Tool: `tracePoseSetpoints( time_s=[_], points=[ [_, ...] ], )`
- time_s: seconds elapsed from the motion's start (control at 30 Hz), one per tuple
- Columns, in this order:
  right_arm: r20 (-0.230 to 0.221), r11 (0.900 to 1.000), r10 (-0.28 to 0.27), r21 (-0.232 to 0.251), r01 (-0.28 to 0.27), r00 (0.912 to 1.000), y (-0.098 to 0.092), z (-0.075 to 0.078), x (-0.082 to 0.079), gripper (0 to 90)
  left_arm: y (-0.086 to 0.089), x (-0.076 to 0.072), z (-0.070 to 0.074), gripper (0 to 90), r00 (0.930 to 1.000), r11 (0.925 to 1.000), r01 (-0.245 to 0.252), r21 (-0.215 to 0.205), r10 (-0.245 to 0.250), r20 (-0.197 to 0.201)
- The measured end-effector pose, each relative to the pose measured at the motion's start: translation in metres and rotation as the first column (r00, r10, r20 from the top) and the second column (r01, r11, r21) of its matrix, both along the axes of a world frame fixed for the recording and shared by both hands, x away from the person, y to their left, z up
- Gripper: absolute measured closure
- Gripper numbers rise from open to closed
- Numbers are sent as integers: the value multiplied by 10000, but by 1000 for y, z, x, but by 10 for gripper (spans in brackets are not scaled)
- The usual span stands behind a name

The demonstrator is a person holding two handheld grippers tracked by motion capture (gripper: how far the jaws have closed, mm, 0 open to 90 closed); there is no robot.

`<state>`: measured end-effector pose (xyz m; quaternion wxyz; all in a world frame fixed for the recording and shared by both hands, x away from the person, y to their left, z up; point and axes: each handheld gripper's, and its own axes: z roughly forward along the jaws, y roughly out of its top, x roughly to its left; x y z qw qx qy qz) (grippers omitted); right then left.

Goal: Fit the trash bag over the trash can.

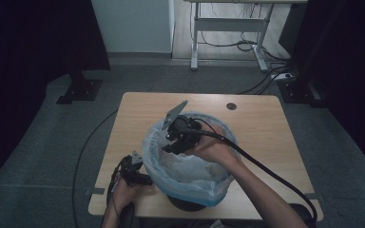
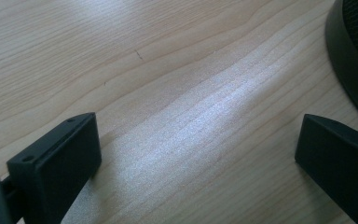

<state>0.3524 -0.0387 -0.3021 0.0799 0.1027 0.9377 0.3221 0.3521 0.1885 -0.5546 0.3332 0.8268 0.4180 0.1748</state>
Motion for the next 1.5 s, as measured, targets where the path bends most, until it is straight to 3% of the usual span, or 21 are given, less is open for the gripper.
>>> tracePoseSetpoints(
  time_s=[0.1, 0.17, 0.37, 0.53, 0.67, 0.77, 0.83, 0.9, 1.0, 1.07, 1.17, 1.3, 1.5],
  points=[
    [288, 9984, -159, 540, 143, 9995, -12, 16, 1, 517, 0, 0, 0, 0, 10000, 10000, -2, 5, 2, 0],
    [455, 9981, -380, 505, 357, 9982, -18, 20, 4, 499, 0, 0, 0, 0, 10000, 10000, -2, 6, 2, 0],
    [720, 9922, -1187, -287, 1210, 9903, -25, 6, 20, 481, 0, 0, 0, 0, 10000, 10000, -3, 2, 3, 2],
    [812, 9744, -1833, -1170, 1920, 9797, -24, -10, 30, 481, 0, 0, 0, 0, 10000, 10000, 1, -3, -1, -1],
    [506, 9632, -2064, -1650, 2120, 9772, -23, -21, 35, 481, 0, 0, 0, 0, 10000, 10000, 0, -2, 0, -1],
    [440, 9487, -2159, -2269, 2202, 9754, -21, -31, 38, 477, 0, 0, 0, 0, 10000, 10000, 3, -1, -3, -2],
    [454, 9451, -2121, -2445, 2168, 9762, -20, -36, 38, 477, 0, 0, 0, 0, 10000, 10000, 1, -4, -1, -2],
    [420, 9515, -2025, -2280, 2067, 9784, -20, -34, 37, 474, 0, 0, 0, 0, 10000, 10000, 3, 1, -3, -2],
    [257, 9713, -1738, -1600, 1757, 9844, -22, -22, 29, 436, 0, 0, 0, 0, 10000, 10000, 3, -1, -3, -2],
    [144, 9875, -1254, -945, 1262, 9920, -22, -10, 18, 389, 0, 0, 0, 0, 10000, 10000, 2, 2, -2, 0],
    [-188, 9988, -484, -41, 484, 9987, -23, 4, 1, 331, 0, 0, 0, 0, 10000, 10000, 0, 7, 0, 1],
    [-639, 9973, 507, 565, -471, 9967, -22, 10, -17, 292, 0, 0, 0, 0, 10000, 10000, -1, 7, 1, 2],
    [-1219, 9870, 1603, 254, -1584, 9795, -7, -9, -33, 276, 0, 0, 0, 0, 10000, 10000, 0, 8, 0, 1]
  ],
)
